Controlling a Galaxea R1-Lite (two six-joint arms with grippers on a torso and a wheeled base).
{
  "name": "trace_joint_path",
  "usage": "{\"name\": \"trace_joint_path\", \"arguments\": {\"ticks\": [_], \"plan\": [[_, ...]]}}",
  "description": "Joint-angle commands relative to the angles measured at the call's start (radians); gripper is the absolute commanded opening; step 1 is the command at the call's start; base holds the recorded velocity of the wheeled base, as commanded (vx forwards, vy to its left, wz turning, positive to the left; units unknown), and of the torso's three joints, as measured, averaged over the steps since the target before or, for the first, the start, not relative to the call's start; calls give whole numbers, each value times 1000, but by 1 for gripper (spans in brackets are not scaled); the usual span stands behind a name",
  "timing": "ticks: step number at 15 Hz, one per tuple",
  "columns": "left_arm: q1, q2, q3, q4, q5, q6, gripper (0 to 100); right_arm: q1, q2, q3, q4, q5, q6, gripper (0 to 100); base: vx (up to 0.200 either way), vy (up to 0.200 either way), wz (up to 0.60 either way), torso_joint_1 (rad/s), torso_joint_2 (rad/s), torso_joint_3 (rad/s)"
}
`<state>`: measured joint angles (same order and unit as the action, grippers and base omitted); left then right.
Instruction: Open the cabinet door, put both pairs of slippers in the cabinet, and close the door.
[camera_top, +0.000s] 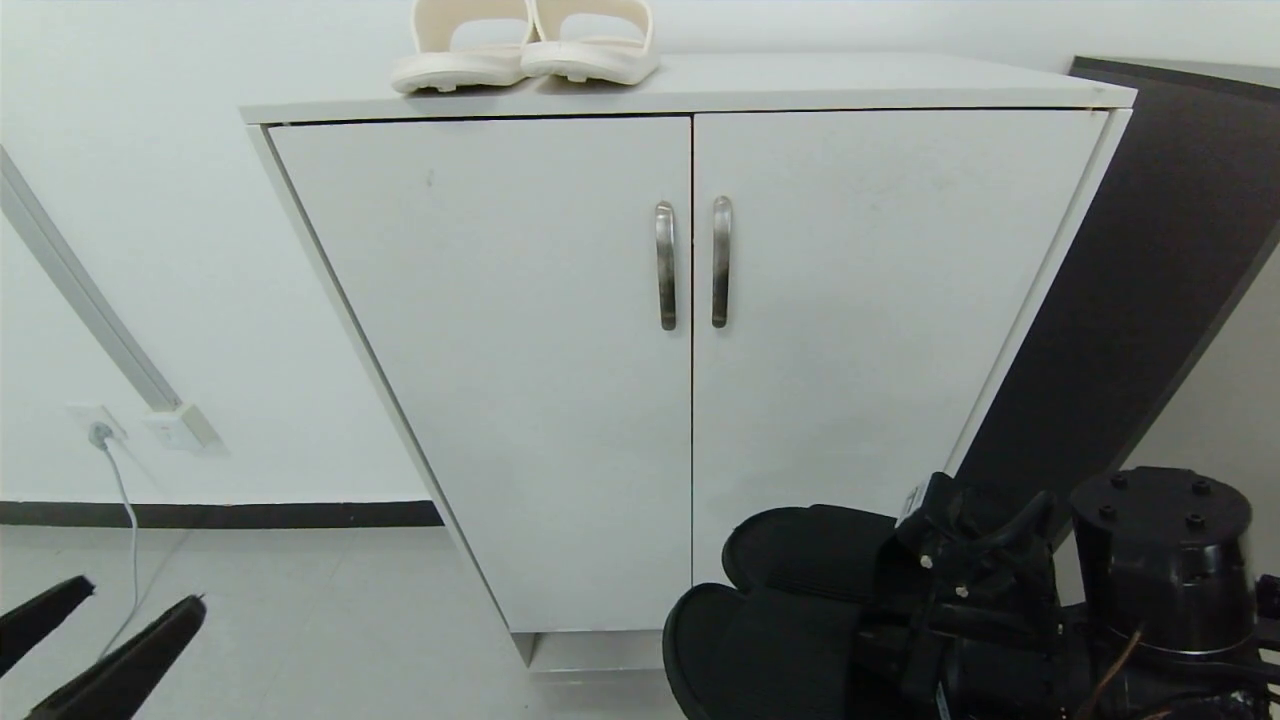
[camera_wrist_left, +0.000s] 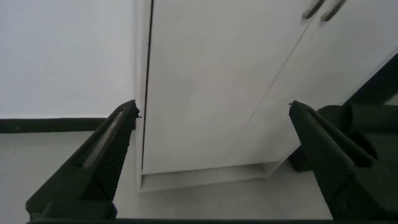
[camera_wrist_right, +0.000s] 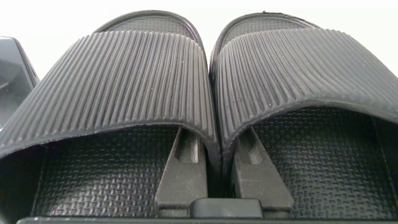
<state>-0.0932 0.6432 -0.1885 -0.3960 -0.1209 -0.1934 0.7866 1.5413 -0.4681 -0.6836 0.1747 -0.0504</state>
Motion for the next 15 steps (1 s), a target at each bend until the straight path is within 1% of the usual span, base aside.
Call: {"name": "trace_joint_path", "arguments": {"ticks": [1, 2, 3, 5, 7, 9, 11, 12, 13, 14, 15], "plan": [[-48, 211, -42, -89, -28, -14, 100, 0, 10, 0, -1, 0, 0, 0, 0, 0, 0, 0, 0, 0], [-77, 243, -75, -95, -33, -35, 100, 0, 11, 0, -1, 0, 0, 0, 0, 0, 0, 0, 0, 0], [-106, 282, -117, -95, -34, -46, 100, 0, 13, 0, -1, 0, 0, 0, 0, 0, 0, 0, 0, 0], [-152, 357, -187, -96, -34, -49, 100, 0, 17, 2, -1, 0, 3, 0, 0, 0, 0, 0, 0, 0], [-229, 426, -238, -96, -34, -54, 100, 0, 17, 2, -1, 0, 3, 0, 0, 0, 0, 0, 0, 0], [-310, 486, -282, -98, -34, -78, 100, 0, 17, 2, -2, 0, 3, 0, 0, 0, 0, 0, 0, 0], [-370, 538, -335, -100, -31, -109, 100, -1, 20, 3, -7, 0, 4, 0, 0, 0, 0, 0, 0, 0], [-396, 572, -365, -115, -31, -126, 100, 0, 25, 3, -7, 0, 3, 0, 0, 0, 0, 0, 0, 0], [-407, 586, -371, -127, -29, -129, 100, 0, 25, 3, -7, 0, 3, 0, 0, 0, 0, 0, 0, 0], [-441, 638, -388, -178, -25, -130, 100, 0, 30, 2, -7, 0, 3, 0, 0, 0, 0, 0, 0, 0], [-464, 673, -404, -199, -25, -132, 100, 0, 36, 0, -8, 0, 1, 0, 0, 0, 0, 0, 0, 0]]}}
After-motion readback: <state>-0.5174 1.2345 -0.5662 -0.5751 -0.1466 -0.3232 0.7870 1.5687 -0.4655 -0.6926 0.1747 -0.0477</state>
